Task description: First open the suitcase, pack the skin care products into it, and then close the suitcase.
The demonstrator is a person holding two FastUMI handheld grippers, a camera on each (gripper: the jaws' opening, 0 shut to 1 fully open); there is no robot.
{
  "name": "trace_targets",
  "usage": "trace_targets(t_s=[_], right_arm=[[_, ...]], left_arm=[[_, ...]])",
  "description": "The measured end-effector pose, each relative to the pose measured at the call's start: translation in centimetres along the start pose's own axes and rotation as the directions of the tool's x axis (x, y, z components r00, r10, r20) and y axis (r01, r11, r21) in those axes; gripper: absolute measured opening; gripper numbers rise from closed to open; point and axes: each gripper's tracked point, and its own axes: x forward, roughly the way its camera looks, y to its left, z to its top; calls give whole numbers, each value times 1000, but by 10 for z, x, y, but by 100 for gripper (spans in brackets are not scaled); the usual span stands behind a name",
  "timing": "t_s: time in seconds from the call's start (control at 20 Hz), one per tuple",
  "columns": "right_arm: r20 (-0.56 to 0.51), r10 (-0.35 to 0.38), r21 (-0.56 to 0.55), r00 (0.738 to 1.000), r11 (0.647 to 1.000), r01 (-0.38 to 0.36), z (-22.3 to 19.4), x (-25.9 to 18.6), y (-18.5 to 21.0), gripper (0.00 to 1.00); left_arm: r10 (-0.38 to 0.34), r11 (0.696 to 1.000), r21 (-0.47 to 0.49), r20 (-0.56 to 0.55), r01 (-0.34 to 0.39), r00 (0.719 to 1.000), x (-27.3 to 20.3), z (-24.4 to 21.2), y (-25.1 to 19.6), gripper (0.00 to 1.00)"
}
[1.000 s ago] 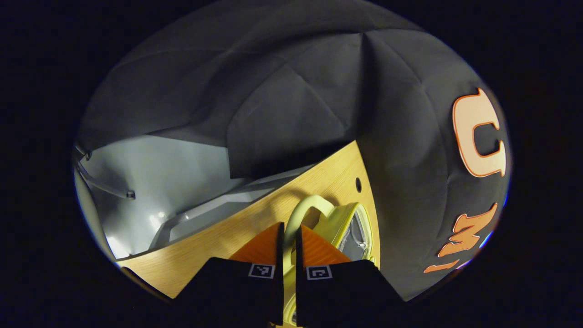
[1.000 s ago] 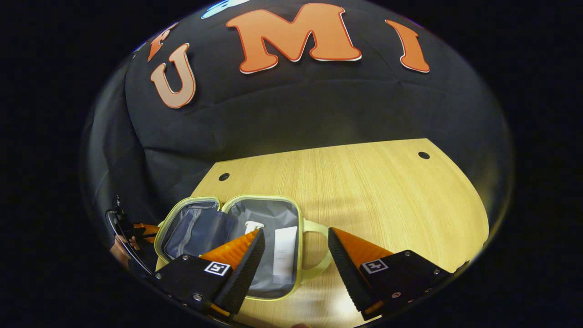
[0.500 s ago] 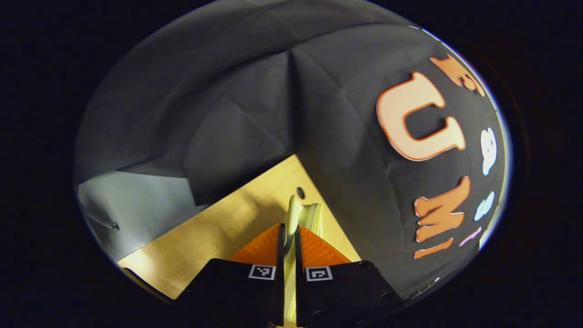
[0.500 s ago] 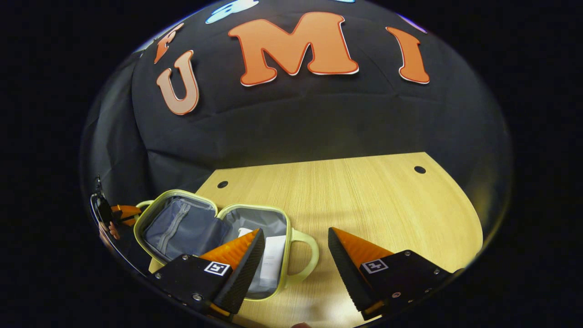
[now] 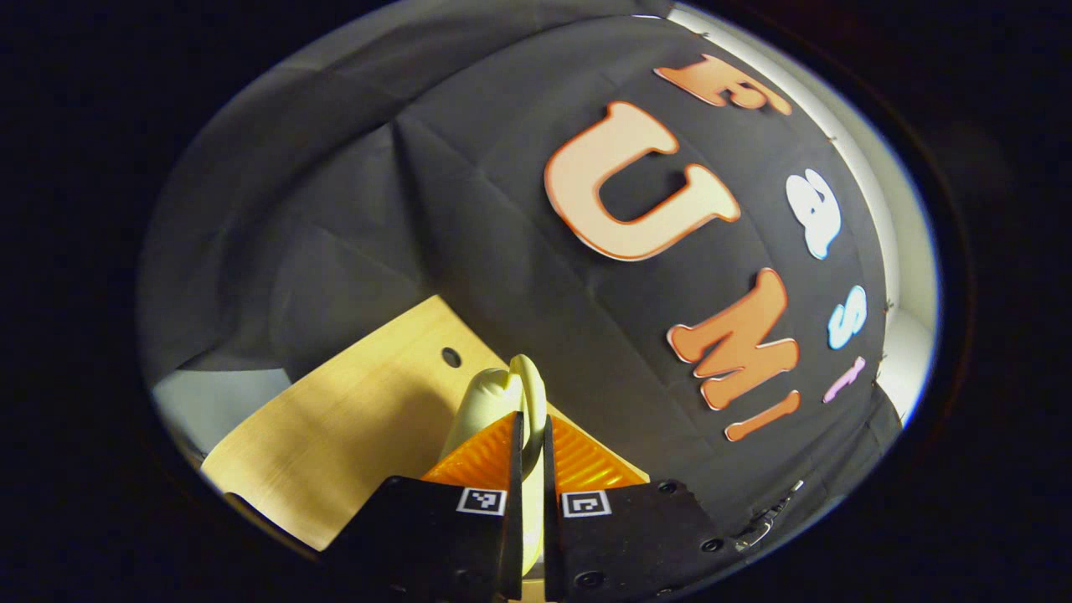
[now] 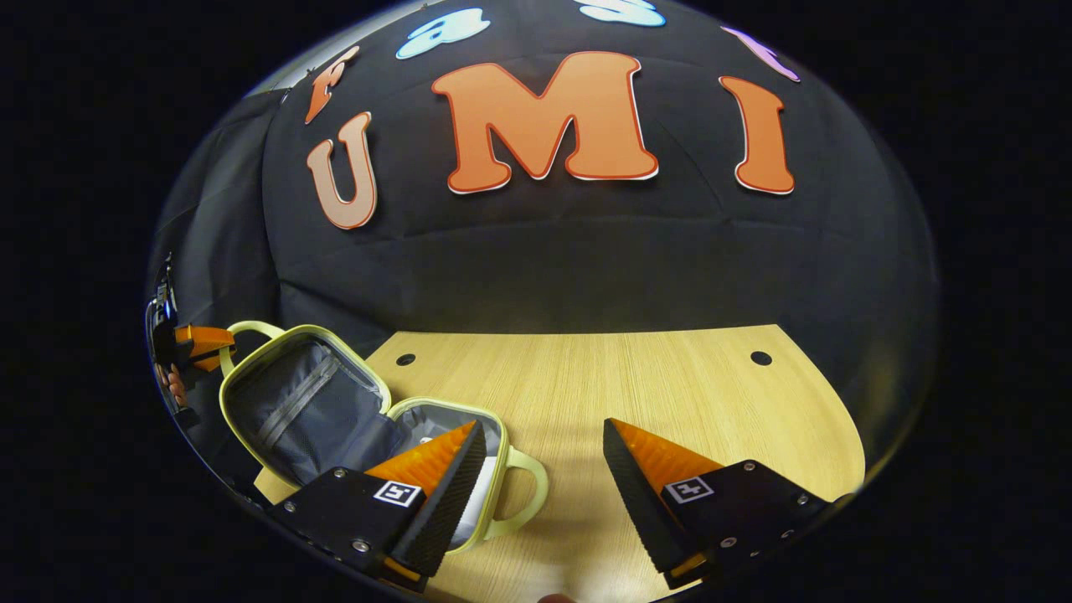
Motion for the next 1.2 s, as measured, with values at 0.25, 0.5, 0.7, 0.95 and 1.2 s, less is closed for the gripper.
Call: trace_targets(t_s=[0.25,0.5,0.7,0.95,1.2], right_arm=[[41,16,28,999,999,-17,13,-4,-18,90],[61,39,-2,997,999,-39,20,-10,-31,90],[67,60,-10,996,998,-59,21,-13,-40,90],[65,72,2,995,997,-72,20,-15,-55,90],[69,74,-3,995,997,-74,19,-18,-73,90]], left_arm=[[-82,995,58,-44,85,996,12,-33,-73,10],[-123,990,63,-83,128,989,22,-67,-114,10],[-152,985,61,-129,161,980,35,-101,-143,10],[-174,977,89,-208,195,963,53,-156,-171,10],[-173,968,119,-313,220,934,73,-222,-185,11]])
